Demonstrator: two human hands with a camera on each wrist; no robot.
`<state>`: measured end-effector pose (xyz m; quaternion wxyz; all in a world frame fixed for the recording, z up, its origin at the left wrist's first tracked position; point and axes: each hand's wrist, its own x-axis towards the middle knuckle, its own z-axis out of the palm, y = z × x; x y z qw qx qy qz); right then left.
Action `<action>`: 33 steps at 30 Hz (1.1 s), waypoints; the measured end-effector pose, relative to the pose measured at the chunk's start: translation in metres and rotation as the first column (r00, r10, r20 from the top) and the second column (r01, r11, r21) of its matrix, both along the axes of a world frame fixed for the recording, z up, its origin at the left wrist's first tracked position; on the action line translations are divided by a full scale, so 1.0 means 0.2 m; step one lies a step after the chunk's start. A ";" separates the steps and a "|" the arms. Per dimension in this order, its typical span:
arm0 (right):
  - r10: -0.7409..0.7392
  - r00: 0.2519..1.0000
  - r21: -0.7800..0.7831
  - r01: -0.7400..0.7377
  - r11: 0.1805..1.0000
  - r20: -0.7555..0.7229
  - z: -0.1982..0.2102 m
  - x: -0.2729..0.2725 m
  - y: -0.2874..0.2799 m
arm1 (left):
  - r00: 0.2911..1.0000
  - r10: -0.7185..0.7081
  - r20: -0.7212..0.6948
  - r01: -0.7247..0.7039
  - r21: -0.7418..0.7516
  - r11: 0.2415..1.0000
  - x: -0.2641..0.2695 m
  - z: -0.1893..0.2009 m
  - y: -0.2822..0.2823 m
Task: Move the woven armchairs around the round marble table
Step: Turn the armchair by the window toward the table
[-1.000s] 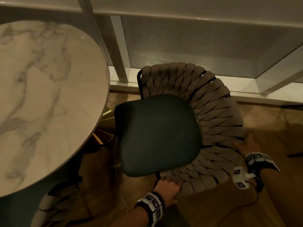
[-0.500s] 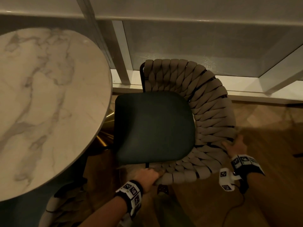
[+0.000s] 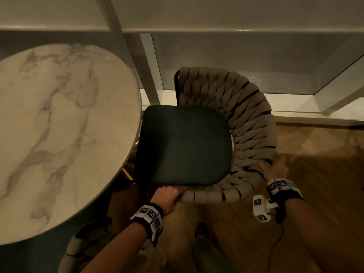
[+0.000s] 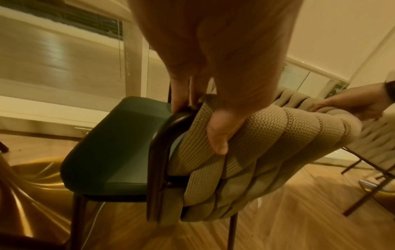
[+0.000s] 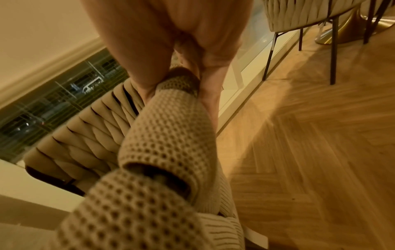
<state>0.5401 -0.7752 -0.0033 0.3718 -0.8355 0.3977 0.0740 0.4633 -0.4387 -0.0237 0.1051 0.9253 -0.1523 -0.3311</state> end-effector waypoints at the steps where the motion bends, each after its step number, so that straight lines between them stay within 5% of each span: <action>1: -0.001 1.000 -0.005 0.001 1.000 0.001 0.01 0.02 0.00 | 0.999 0.023 0.025 -0.023 -0.006 1.000 0.01 0.00 0.00; 33: -0.002 1.000 0.010 0.003 1.000 -0.008 0.03 0.06 -0.20 | 0.993 0.117 0.033 -0.116 -0.011 0.993 -0.01 -0.05 -0.25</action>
